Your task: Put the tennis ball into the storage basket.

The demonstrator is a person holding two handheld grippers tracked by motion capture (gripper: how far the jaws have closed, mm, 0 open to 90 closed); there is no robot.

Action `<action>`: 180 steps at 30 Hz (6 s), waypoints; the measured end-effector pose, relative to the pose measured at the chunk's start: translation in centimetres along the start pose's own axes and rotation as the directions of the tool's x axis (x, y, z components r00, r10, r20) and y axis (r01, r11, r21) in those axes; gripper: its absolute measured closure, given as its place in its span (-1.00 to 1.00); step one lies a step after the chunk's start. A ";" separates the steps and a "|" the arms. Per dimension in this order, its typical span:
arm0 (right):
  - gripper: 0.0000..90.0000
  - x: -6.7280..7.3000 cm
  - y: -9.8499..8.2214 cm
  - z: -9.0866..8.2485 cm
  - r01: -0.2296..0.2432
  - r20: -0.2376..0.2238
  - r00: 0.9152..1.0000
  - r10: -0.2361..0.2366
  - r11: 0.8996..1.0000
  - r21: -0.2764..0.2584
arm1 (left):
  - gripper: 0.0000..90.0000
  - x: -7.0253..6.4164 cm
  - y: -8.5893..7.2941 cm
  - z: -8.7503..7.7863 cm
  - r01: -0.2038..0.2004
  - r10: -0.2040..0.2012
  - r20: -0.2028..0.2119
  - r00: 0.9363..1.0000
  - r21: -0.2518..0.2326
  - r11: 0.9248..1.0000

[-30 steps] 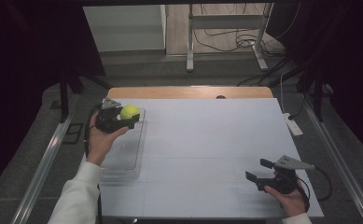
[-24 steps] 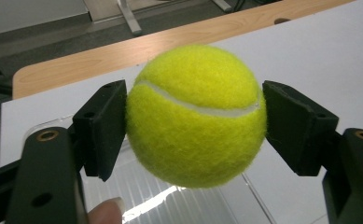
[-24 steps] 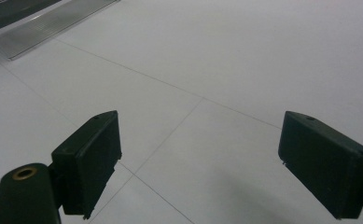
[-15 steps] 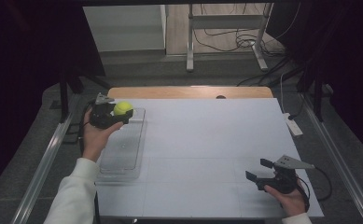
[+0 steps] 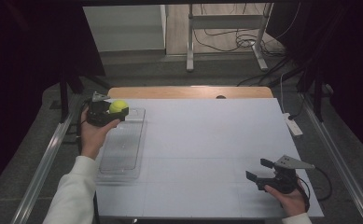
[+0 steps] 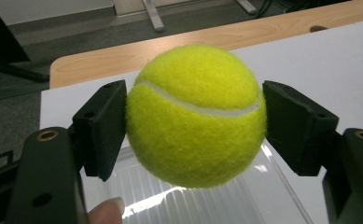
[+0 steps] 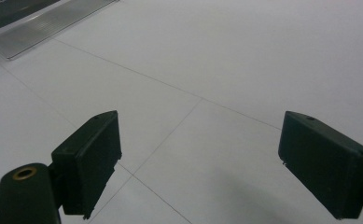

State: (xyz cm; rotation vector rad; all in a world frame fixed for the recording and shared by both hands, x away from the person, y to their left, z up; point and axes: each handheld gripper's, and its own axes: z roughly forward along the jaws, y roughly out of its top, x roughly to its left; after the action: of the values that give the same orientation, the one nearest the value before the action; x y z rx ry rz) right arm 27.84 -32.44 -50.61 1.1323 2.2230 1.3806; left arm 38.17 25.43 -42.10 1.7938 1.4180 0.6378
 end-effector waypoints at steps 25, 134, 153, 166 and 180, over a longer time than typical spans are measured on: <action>-0.71 0.1 0.0 0.1 0.006 0.003 1.000 -0.006 1.000 0.003 | -0.42 1.7 -0.5 0.5 0.031 -0.029 -0.042 0.999 0.041 0.999; -0.70 -0.1 -0.2 0.2 0.002 0.007 1.000 -0.002 1.000 0.010 | -0.61 2.2 -3.4 3.6 0.008 -0.013 0.031 0.999 0.164 0.986; -0.70 -0.1 -0.2 0.1 0.004 0.005 1.000 -0.004 1.000 0.011 | -0.68 1.1 -4.6 -0.2 -0.001 -0.009 0.165 0.986 0.060 0.998; -0.70 -0.2 -0.2 0.1 0.005 0.017 1.000 -0.005 1.000 0.016 | -0.71 -1.1 -6.2 -3.1 -0.027 0.028 0.256 0.966 -0.005 1.000; -0.70 -0.2 -0.3 0.1 0.004 0.021 1.000 -0.005 1.000 0.022 | -0.71 -3.8 -9.2 -5.4 -0.047 0.063 0.314 0.947 -0.057 0.997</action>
State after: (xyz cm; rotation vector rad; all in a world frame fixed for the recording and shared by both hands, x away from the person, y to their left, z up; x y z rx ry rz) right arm 27.87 -32.60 -50.92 1.1430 2.2304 1.3394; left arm 27.64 24.06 -46.02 1.8085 1.1303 0.3866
